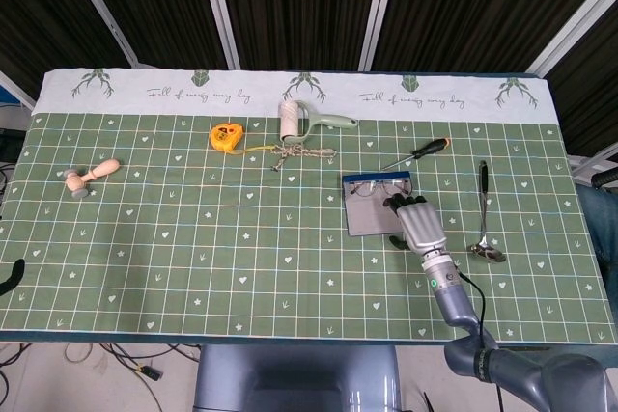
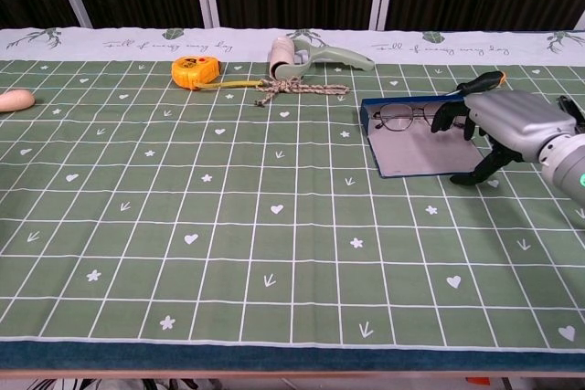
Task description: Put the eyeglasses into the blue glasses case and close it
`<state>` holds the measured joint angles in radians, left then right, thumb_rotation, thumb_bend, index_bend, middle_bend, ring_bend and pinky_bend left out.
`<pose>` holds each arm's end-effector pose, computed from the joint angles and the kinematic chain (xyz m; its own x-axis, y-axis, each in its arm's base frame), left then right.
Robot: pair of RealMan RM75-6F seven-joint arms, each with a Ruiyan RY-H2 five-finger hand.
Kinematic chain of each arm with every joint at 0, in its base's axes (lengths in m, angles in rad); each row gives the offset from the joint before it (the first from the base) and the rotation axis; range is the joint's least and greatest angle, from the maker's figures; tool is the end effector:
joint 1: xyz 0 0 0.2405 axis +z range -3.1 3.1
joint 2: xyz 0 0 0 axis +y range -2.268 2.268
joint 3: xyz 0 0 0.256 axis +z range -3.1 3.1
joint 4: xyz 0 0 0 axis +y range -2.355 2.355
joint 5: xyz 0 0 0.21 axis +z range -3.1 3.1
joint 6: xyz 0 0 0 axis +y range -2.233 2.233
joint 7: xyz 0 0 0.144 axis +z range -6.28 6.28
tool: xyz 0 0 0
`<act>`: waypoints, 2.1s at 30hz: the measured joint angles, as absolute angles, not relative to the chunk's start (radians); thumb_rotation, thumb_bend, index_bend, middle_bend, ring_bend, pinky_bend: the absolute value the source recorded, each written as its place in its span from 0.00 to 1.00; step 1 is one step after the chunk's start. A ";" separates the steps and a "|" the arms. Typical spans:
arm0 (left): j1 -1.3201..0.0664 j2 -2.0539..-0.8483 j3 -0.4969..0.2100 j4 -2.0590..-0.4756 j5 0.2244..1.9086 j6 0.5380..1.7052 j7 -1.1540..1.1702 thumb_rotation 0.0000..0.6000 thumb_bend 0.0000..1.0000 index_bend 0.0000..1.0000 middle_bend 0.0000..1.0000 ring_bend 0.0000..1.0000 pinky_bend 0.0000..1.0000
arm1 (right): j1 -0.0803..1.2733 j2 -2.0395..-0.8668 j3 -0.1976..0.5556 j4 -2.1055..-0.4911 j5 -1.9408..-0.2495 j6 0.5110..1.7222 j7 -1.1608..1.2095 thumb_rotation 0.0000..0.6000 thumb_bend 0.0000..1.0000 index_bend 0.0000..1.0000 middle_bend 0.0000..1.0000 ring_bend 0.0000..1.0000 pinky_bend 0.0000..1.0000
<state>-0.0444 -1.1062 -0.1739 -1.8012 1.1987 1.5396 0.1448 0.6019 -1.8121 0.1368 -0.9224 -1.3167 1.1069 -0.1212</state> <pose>-0.3098 0.1842 0.1824 0.3445 -0.1069 0.9327 0.9060 0.2981 -0.3005 -0.2374 -0.3458 -0.0415 0.4865 -0.1025 0.8676 -0.8584 -0.2411 0.4529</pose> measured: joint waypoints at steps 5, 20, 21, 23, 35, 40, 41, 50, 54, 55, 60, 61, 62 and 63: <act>-0.044 -1.106 -0.174 -1.801 1.198 1.539 0.144 1.00 0.29 0.22 0.00 0.00 0.00 | 0.601 -1.820 0.140 -0.912 -1.321 1.107 -0.118 1.00 0.26 0.35 0.32 0.40 0.37; -0.044 -1.105 -0.174 -1.801 1.198 1.539 0.145 1.00 0.29 0.22 0.00 0.00 0.00 | 0.605 -1.842 0.157 -0.880 -1.324 1.093 -0.112 1.00 0.27 0.36 0.32 0.40 0.37; -0.044 -1.105 -0.173 -1.801 1.198 1.539 0.145 1.00 0.29 0.22 0.00 0.00 0.00 | 0.605 -1.843 0.157 -0.879 -1.324 1.093 -0.112 1.00 0.28 0.37 0.32 0.40 0.37; -0.044 -1.105 -0.173 -1.801 1.198 1.539 0.145 1.00 0.29 0.22 0.00 0.00 0.00 | 0.605 -1.845 0.159 -0.877 -1.326 1.093 -0.111 1.00 0.31 0.38 0.33 0.40 0.37; -0.044 -1.106 -0.173 -1.801 1.198 1.539 0.146 1.00 0.29 0.22 0.00 0.00 0.00 | 0.605 -1.849 0.162 -0.862 -1.335 1.087 -0.090 1.00 0.51 0.42 0.34 0.42 0.37; -0.044 -1.106 -0.173 -1.801 1.198 1.539 0.148 1.00 0.29 0.22 0.00 0.00 0.00 | 0.606 -1.850 0.165 -0.858 -1.340 1.089 -0.085 1.00 0.51 0.43 0.35 0.42 0.37; -0.044 -1.106 -0.173 -1.801 1.199 1.540 0.148 1.00 0.29 0.22 0.00 0.00 0.00 | 0.607 -1.851 0.166 -0.856 -1.340 1.090 -0.084 1.00 0.51 0.43 0.35 0.42 0.37; -0.043 -1.106 -0.173 -1.801 1.200 1.541 0.147 1.00 0.29 0.22 0.00 0.00 0.00 | 0.636 -1.876 0.193 -0.813 -1.342 1.087 -0.066 1.00 0.51 0.43 0.35 0.42 0.37; -0.043 -1.106 -0.173 -1.802 1.199 1.540 0.147 1.00 0.29 0.22 0.00 0.00 0.00 | 0.658 -1.895 0.207 -0.780 -1.341 1.078 -0.056 1.00 0.51 0.43 0.35 0.42 0.37; -0.043 -1.106 -0.173 -1.802 1.198 1.540 0.146 1.00 0.29 0.22 0.00 0.00 0.00 | 0.665 -1.902 0.211 -0.769 -1.340 1.073 -0.053 1.00 0.51 0.43 0.35 0.42 0.37; -0.043 -1.104 -0.173 -1.802 1.198 1.539 0.144 1.00 0.29 0.22 0.00 0.00 0.00 | 0.695 -1.929 0.229 -0.721 -1.337 1.060 -0.040 1.00 0.51 0.43 0.35 0.42 0.37; -0.043 -1.104 -0.173 -1.803 1.198 1.539 0.144 1.00 0.29 0.22 0.00 0.00 0.00 | 0.702 -1.935 0.234 -0.709 -1.336 1.057 -0.037 1.00 0.51 0.43 0.35 0.42 0.37; -0.043 -1.104 -0.173 -1.803 1.198 1.539 0.144 1.00 0.29 0.22 0.00 0.00 0.00 | 0.708 -1.940 0.237 -0.699 -1.335 1.054 -0.035 1.00 0.51 0.44 0.35 0.42 0.37; -0.043 -1.104 -0.173 -1.803 1.197 1.539 0.144 1.00 0.29 0.22 0.00 0.00 0.00 | 0.713 -1.944 0.240 -0.689 -1.334 1.052 -0.034 1.00 0.51 0.44 0.35 0.42 0.37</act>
<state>-0.0425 -1.1036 -0.1732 -1.8033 1.1972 1.5386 0.1437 0.7132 -1.9443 0.2401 -0.6890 -1.3337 1.0519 -0.0335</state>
